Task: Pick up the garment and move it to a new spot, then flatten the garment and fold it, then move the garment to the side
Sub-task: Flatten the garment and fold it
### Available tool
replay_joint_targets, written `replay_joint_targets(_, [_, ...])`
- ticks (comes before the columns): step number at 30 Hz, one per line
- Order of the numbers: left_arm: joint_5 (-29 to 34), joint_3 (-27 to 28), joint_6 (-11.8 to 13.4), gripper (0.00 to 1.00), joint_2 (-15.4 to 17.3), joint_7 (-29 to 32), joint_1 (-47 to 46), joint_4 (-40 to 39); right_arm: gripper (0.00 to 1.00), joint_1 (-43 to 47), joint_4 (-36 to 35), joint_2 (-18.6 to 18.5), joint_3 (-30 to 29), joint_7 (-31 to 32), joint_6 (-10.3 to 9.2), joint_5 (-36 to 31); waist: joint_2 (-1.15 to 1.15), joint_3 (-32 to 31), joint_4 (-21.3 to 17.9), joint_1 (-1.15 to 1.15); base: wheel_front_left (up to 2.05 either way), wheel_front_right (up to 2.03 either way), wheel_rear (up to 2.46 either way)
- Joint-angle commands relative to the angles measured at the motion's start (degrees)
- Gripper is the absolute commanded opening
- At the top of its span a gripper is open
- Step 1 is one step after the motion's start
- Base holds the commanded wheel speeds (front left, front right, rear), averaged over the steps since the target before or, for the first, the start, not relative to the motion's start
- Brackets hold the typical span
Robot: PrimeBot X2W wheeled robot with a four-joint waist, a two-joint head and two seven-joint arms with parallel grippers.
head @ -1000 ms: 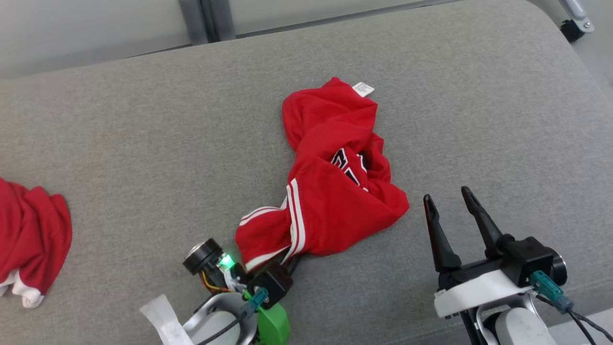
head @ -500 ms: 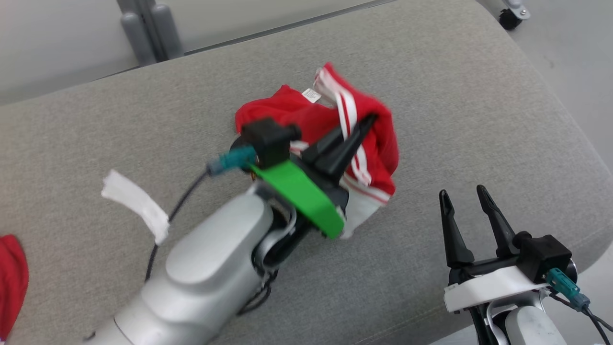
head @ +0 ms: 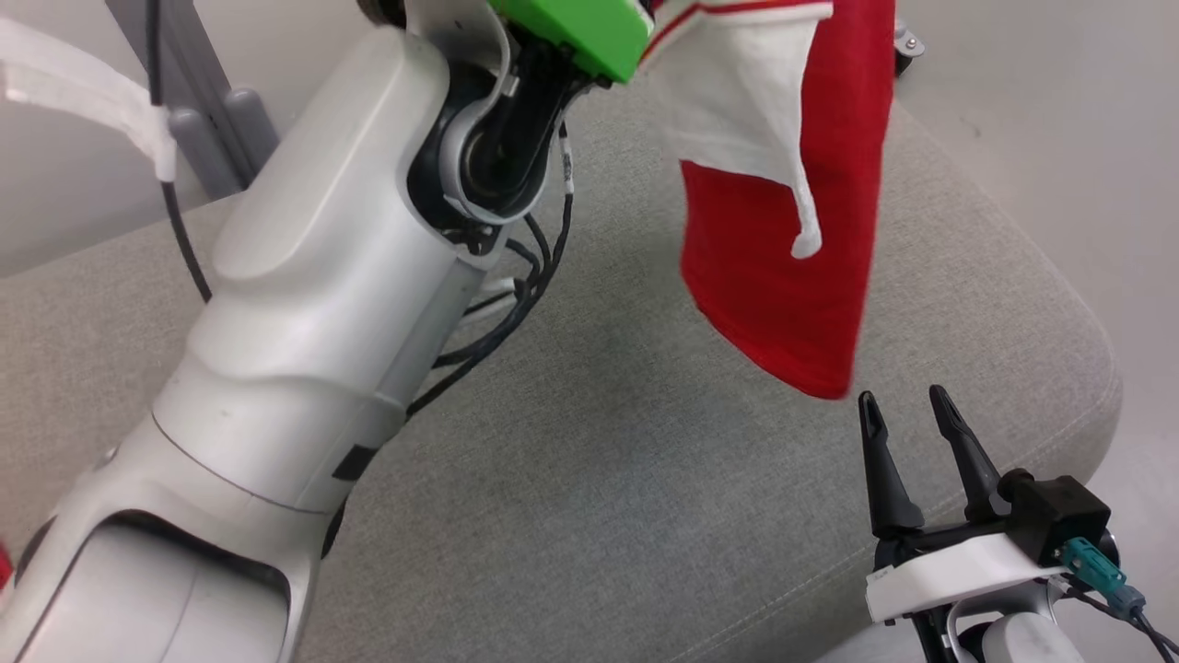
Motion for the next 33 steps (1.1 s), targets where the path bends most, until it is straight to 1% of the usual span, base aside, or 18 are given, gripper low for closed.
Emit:
replay_joint_targets(1, [-0.13,-0.80,0.65,0.00,0.15,-0.25,2.93,1.24,1.00,-0.18,-0.27,0.04,-0.04,-0.01,-0.10,0.30,0.00,0.19,0.68,0.00,0.00,0.00,0.00])
replay_joint_targets(2, [-0.52,-1.19,1.45,0.00,0.46,-0.25,5.21,2.66,1.00,-0.37,-0.46,0.02,-0.20,-0.01,-0.10,0.30,0.00,0.45,1.09,0.00,0.00,0.00,0.00])
replay_joint_targets(5, [-0.46,-1.68,2.73,0.00,3.70,-0.91,11.38,5.63,1.00,-0.83,-0.86,0.02,-0.82,-0.01,-0.10,0.06,0.00,1.27,2.19,0.00,0.00,0.00,0.00])
replay_joint_targets(8, [0.28,-1.89,3.38,0.00,7.40,-3.10,18.68,8.58,1.00,-1.08,-0.99,0.01,-1.13,-0.01,-0.10,-0.69,0.00,2.37,3.47,0.00,0.00,0.00,0.00])
replay_joint_targets(10, [-0.11,-1.01,4.14,0.00,10.10,-4.71,22.79,10.80,1.00,-1.37,-1.07,0.01,-1.32,-0.01,-0.10,-0.88,0.00,3.14,4.16,0.00,0.00,0.00,0.00])
replay_joint_targets(13, [0.58,-0.03,4.37,0.00,14.39,-6.78,27.15,13.71,1.00,-1.67,-1.22,0.02,-1.48,-0.01,-0.10,-1.24,0.00,4.07,4.94,0.00,0.00,0.00,0.00])
replay_joint_targets(15, [0.96,1.08,3.23,0.00,16.27,-8.30,29.56,14.92,1.00,-2.06,-1.24,0.01,-1.45,-0.01,-0.10,-1.31,0.00,4.70,5.74,0.00,0.00,0.00,0.00])
replay_joint_targets(16, [1.06,1.42,2.30,0.24,16.83,-8.63,30.41,15.24,1.00,-2.17,-1.22,0.01,-1.39,-0.01,-0.10,-1.47,0.00,4.92,6.16,0.00,0.00,0.00,0.00])
replay_joint_targets(17, [1.86,1.75,1.50,1.00,17.64,-9.07,31.20,15.75,1.00,-2.17,-1.28,0.01,-1.32,-0.01,-0.10,-1.69,0.00,5.18,6.71,0.00,0.00,0.00,0.00])
replay_joint_targets(20, [4.48,3.32,-1.23,1.00,18.25,-9.86,32.63,15.42,1.00,-2.48,-1.38,0.00,-1.03,-0.01,-0.10,-1.91,0.00,5.79,8.16,0.00,0.00,0.00,0.00])
replay_joint_targets(21, [6.92,5.86,-1.62,1.00,18.28,-9.90,33.03,14.30,1.00,-2.62,-1.47,0.00,-0.89,-0.01,-0.10,-2.05,0.00,6.00,8.88,0.00,0.00,0.00,0.00])
replay_joint_targets(23, [12.66,10.18,-1.22,1.00,17.51,-9.88,35.05,11.14,1.00,-2.62,-1.64,0.00,-0.82,-0.01,-0.10,-2.36,0.00,6.26,10.05,0.00,0.00,0.00,0.00])
replay_joint_targets(25, [18.14,14.75,-0.39,1.00,15.88,-9.82,38.16,7.45,1.00,-2.64,-1.63,0.00,-0.90,-0.01,-0.10,-2.81,0.00,6.35,11.11,0.00,0.00,0.00,0.00])
replay_joint_targets(27, [25.81,20.34,0.36,1.00,13.60,-9.78,42.45,1.11,1.00,-2.47,-1.62,0.00,-1.09,-0.01,-0.10,-3.36,0.00,6.25,12.54,0.00,0.00,0.00,0.00])
replay_joint_targets(28, [27.76,21.78,0.45,1.00,12.69,-9.78,44.01,-0.75,1.00,-2.37,-1.64,0.00,-1.23,-0.01,-0.10,-3.52,0.00,6.20,12.95,0.00,0.00,0.00,0.00])
replay_joint_targets(29, [30.99,24.14,-0.02,1.00,10.47,-9.78,47.36,-3.95,1.00,-2.24,-1.62,0.00,-1.39,-0.01,-0.10,-3.83,0.00,6.04,13.72,0.00,0.00,0.00,0.00])
replay_joint_targets(30, [33.23,25.19,-0.59,1.00,8.98,-9.77,49.76,-5.82,1.00,-2.14,-1.64,0.00,-1.41,-0.01,-0.10,-3.97,0.00,5.94,14.26,0.00,0.00,0.00,0.00])
replay_joint_targets(33, [38.72,26.12,-3.23,1.00,4.91,-9.78,56.37,-9.22,1.00,-2.01,-1.55,0.00,-1.24,-0.01,-0.10,-4.56,0.00,5.48,15.93,0.00,0.00,0.00,0.00])
